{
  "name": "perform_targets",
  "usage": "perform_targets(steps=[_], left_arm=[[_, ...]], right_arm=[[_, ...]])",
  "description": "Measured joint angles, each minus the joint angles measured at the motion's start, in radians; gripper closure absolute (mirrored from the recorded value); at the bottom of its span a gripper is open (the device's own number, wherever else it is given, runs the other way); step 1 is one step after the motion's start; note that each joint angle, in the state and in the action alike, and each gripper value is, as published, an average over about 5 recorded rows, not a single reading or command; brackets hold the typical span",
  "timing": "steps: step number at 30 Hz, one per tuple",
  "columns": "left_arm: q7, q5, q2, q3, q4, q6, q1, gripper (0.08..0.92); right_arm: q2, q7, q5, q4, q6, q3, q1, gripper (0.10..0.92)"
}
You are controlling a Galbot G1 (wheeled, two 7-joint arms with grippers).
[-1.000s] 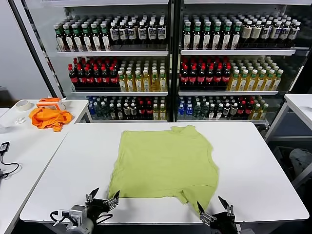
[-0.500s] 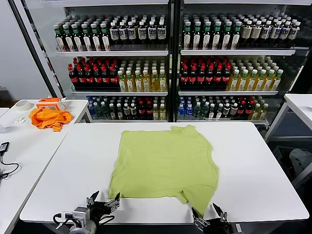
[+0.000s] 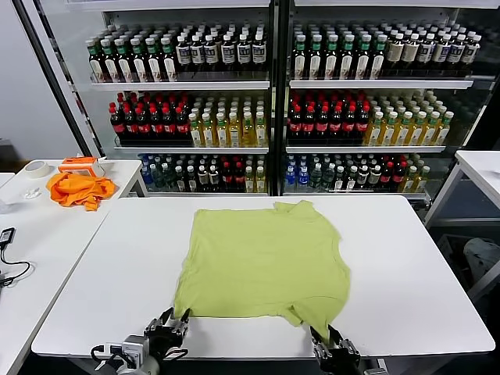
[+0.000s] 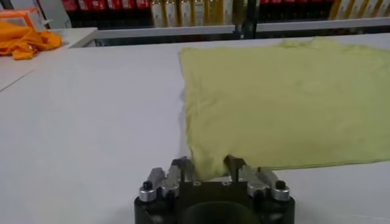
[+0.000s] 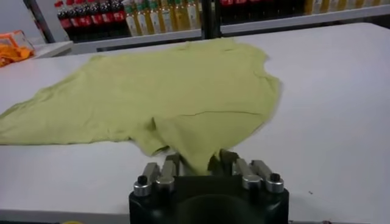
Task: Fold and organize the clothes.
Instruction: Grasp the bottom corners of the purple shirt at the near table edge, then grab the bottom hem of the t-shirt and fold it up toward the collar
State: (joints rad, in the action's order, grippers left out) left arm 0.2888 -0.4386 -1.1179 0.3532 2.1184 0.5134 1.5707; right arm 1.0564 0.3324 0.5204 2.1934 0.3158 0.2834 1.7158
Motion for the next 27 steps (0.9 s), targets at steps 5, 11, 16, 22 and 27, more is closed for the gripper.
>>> perform_targets(steps=[5,11,16,22,27], left_arm=[[-0.003,0.007,0.0,-0.005,-0.006,-0.002,-0.003,0.822],[-0.012,0.018,0.003,-0.008,-0.009,-0.007,-0.001,0.919],[-0.027,0.02,0.015,-0.004,0.001,-0.012,0.014,0.919],[-0.036,0.012,0.042,0.017,0.04,-0.019,0.05,0.919],[-0.036,0.013,0.078,0.041,0.096,-0.033,0.112,0.919]], right_arm=[[0.0,-0.002,-0.003,0.001,0.002,0.004,-0.002,0.899],[-0.01,-0.017,-0.005,0.011,-0.009,0.017,0.007,0.92],[-0.03,-0.04,-0.001,0.042,-0.021,0.048,0.036,0.92],[-0.07,-0.063,0.001,0.106,-0.03,0.118,0.119,0.92],[-0.089,-0.075,-0.006,0.155,-0.037,0.169,0.198,0.92]])
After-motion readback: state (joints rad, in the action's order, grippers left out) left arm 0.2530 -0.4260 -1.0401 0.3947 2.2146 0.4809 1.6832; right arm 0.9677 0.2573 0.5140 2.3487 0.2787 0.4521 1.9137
